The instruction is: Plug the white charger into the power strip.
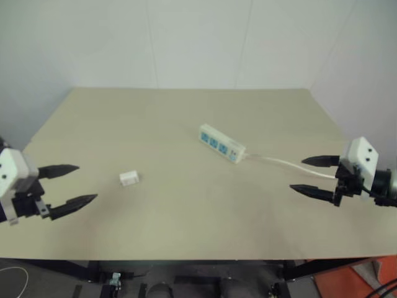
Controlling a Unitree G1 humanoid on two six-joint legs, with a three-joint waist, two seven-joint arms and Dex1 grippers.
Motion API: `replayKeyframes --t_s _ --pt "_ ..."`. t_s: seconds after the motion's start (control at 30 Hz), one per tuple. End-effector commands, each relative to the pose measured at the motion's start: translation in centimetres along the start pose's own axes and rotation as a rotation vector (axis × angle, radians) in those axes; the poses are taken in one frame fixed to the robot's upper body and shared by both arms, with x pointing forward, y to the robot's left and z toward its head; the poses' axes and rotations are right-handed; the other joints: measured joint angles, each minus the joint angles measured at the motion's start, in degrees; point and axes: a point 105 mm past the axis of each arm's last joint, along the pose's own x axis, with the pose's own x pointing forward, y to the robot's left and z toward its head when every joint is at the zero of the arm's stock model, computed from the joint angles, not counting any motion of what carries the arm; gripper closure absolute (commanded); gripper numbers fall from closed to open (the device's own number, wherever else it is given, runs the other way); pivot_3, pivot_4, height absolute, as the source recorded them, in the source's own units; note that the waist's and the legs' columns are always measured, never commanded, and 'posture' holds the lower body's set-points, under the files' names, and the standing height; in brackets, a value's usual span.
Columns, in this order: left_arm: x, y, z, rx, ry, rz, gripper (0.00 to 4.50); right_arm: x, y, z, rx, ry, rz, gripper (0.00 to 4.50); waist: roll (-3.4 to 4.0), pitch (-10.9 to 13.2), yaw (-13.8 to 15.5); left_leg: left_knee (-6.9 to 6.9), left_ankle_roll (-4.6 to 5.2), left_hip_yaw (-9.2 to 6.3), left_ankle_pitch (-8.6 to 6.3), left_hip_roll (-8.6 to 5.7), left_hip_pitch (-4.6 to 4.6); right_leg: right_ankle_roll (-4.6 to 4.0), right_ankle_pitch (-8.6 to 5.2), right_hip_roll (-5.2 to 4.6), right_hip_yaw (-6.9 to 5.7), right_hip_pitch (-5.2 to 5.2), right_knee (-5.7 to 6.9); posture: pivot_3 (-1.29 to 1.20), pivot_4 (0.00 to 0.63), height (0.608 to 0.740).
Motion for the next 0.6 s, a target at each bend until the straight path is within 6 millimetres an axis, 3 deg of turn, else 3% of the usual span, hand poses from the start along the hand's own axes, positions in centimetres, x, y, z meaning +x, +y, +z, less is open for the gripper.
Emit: replayKeyframes --t_s 0.03,0.43,0.6 --pt "-0.2 -0.1 0.7 0.025 -0.018 0.006 0.00 -0.2 -0.5 1.0 -0.045 -0.022 -0.018 0.02 0.00 0.00 0.00 0.00 0.00 0.00 0.00 0.00 0.00 0.00 0.00 0.00 0.00 0.00 0.00 0.00 0.150 0.740" --pt "-0.1 -0.2 0.6 0.020 -0.029 0.006 0.00 -0.1 -0.8 0.7 -0.059 -0.009 -0.033 0.02 0.00 0.00 0.00 0.00 0.00 0.00 0.00 0.00 0.01 0.00 0.00 0.00 0.01 0.00 0.01 0.00 0.150 0.740" --pt "1.0 -0.3 1.2 0.021 -0.078 -0.013 0.00 2.5 -1.6 0.4 -0.096 0.001 -0.113 0.02 0.00 0.00 -0.19 0.01 0.00 0.01 0.00 0.01 0.08 0.01 0.01 0.03 0.04 0.04 0.04 0.00 0.150 0.740"
